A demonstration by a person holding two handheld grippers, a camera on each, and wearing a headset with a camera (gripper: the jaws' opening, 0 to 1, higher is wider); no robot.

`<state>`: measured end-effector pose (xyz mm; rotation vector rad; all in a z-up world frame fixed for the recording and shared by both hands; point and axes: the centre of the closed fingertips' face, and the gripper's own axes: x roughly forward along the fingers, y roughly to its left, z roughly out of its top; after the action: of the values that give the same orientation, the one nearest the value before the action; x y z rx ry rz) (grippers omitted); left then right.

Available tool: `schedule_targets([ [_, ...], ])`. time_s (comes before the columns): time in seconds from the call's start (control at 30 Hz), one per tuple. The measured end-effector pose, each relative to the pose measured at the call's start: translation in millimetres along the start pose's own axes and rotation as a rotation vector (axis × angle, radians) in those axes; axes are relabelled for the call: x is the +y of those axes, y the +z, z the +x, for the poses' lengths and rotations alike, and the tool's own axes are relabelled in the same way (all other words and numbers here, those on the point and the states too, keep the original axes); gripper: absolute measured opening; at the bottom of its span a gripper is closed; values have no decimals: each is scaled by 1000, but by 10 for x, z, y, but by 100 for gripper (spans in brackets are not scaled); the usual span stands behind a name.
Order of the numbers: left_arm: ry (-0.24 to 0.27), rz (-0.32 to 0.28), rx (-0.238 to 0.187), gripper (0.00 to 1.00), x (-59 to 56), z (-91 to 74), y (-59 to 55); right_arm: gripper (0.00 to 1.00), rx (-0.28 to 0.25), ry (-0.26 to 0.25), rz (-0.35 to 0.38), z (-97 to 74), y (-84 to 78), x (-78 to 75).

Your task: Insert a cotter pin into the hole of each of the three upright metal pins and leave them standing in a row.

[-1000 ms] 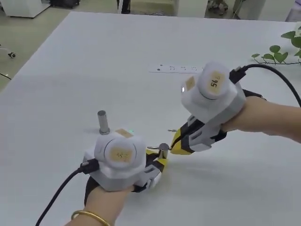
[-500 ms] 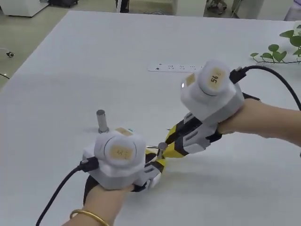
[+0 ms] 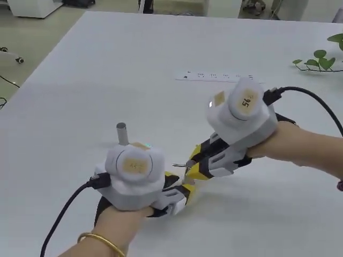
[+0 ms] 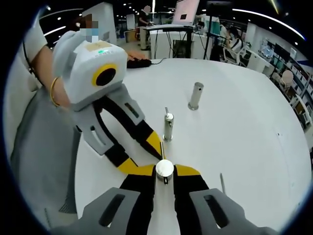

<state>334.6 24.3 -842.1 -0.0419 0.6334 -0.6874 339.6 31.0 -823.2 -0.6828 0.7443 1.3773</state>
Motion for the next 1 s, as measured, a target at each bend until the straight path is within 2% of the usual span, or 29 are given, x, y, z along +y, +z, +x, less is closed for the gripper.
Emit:
schedule_targets([
  [0.2,-8,-15,-7,24,-2,-35,29,14,-17,-1,30,-4,2,-24],
  [0.4,-8,-7,0,24,0,-67,9,14,-29,2,40,-2,19,-45],
  [0.57,-7,2,9,24,-2,-96,-17,14,-15,-6,33,-1,19,-91],
  [1.0,-4,14,0,25,24,-229,-4,14,3,-5,15,7,27,-191],
])
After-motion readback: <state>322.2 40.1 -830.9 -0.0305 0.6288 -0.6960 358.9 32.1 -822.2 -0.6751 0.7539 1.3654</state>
